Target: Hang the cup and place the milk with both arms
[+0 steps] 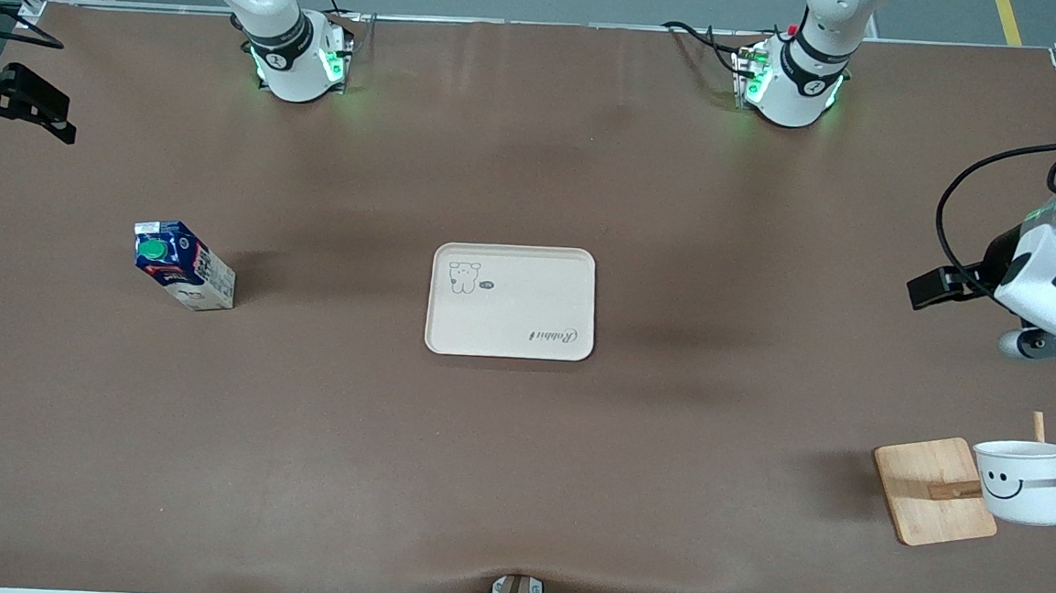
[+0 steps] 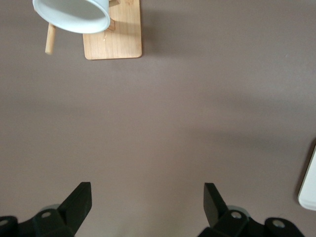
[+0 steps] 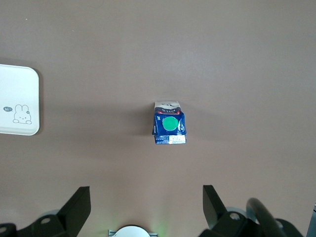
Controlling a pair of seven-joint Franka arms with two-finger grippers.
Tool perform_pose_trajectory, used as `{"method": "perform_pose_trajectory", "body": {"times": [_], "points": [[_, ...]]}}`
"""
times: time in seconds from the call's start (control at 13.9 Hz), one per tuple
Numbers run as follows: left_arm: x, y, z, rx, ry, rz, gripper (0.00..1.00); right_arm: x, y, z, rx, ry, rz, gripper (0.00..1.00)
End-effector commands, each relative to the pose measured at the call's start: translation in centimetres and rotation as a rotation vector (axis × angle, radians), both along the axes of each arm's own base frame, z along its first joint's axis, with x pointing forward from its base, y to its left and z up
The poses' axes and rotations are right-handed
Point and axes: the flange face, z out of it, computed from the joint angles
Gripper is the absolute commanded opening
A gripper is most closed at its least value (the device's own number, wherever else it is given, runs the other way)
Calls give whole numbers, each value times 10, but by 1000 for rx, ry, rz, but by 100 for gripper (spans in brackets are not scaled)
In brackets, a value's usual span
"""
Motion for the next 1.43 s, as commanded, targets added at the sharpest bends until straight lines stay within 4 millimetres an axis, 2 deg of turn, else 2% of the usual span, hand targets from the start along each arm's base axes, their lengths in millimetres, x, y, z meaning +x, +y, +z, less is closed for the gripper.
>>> {"method": "perform_pose_trajectory", "body": {"times": [0.0,0.14,0.29,0.57,0.79,1.0,1.36], "points": [[-4,8,14,6,4,-75,100,0,-2,2,-16,-5,-7,100],[-3,3,23,52,-13,-65,100,0,-2,2,-16,-5,-7,100],[-13,-8,37,60,-25,-45,100,0,-1,2,-14,-5,-5,100],[-27,5,57,21,-36,-37,100,0,1,2,22,-9,-7,100],[-42,5,65,12,-29,-35,100,0,-2,1,37,-6,-14,100],[-60,15,71,-22,-25,-54,100,0,-2,1,37,-5,-14,100],[-82,4,80,-25,-35,-113,100,0,-3,1,37,-5,-17,100]]}}
